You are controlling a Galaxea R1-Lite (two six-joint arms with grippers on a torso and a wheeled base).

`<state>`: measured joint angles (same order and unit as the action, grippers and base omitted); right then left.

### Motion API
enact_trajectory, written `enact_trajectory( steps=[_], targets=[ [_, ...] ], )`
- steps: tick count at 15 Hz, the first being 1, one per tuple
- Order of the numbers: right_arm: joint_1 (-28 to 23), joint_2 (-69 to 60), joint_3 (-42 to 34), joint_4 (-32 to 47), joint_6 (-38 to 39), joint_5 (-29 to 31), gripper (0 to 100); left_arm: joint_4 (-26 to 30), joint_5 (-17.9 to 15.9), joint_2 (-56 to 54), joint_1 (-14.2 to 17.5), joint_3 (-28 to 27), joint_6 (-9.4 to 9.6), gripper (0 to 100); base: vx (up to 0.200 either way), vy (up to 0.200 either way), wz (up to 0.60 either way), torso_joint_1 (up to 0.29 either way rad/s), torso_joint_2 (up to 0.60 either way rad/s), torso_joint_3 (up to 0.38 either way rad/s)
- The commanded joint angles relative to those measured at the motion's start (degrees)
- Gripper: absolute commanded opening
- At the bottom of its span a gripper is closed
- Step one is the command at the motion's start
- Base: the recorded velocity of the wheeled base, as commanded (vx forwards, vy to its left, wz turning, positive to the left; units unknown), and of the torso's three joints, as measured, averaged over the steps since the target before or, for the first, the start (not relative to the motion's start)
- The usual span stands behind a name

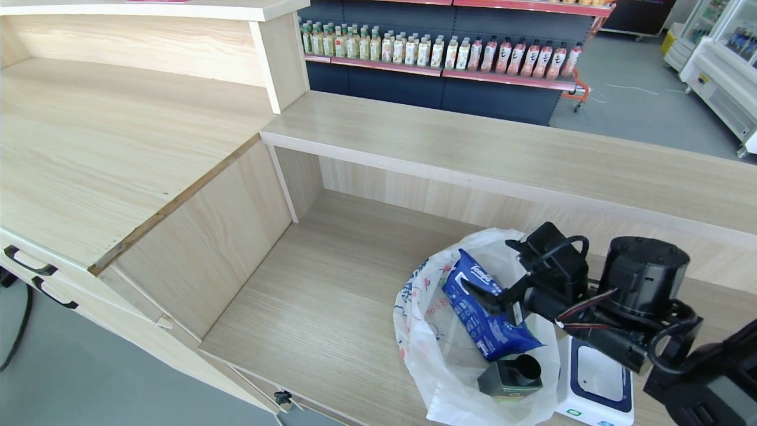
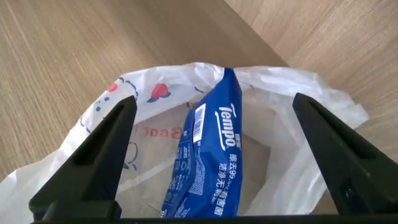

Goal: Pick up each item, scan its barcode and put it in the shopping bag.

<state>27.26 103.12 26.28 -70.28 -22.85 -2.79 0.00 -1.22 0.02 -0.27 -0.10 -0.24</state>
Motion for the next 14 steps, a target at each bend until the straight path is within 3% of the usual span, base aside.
enact_trajectory(
  steps=[1,4,6,8,10,12,14],
  targets=[
    [1.92,-14.97,6.41,13.06,-5.54,-0.2,100,0.0,-0.01,-0.02,-0.08,0.01,-0.02,100,0.0,0.0,0.0,0.0,0.0,0.0],
    [1.92,-22.96,14.94,27.83,-7.48,-0.55,100,0.0,-0.01,-0.02,0.0,0.01,-0.02,100,0.0,0.0,-0.6,0.001,0.0,0.002],
    [1.92,-27.18,17.14,32.31,-9.06,-0.2,100,0.0,-0.01,-0.02,-0.08,0.01,-0.02,100,0.0,0.0,-0.6,0.002,0.0,0.0],
    [1.83,-32.46,17.22,35.91,-9.76,1.3,100,0.0,-0.01,-0.02,0.0,0.01,-0.02,100,0.0,0.0,-0.6,0.01,0.0,-0.005],
    [1.75,-37.47,16.78,40.75,-7.92,6.57,100,0.0,-0.01,-0.02,0.0,0.01,-0.02,100,0.0,0.0,-0.6,-0.012,0.0,0.009],
    [1.31,-40.63,13.8,43.12,-2.73,9.3,100,0.0,-0.01,-0.02,0.0,-0.08,-0.02,100,0.0,0.0,0.0,0.0,0.0,0.0],
    [-3.0,-43.62,7.99,43.21,2.63,9.21,100,0.0,-0.01,-0.02,0.0,0.01,-0.02,100,0.0,0.0,0.0,0.083,-0.26,-0.154]
  ],
)
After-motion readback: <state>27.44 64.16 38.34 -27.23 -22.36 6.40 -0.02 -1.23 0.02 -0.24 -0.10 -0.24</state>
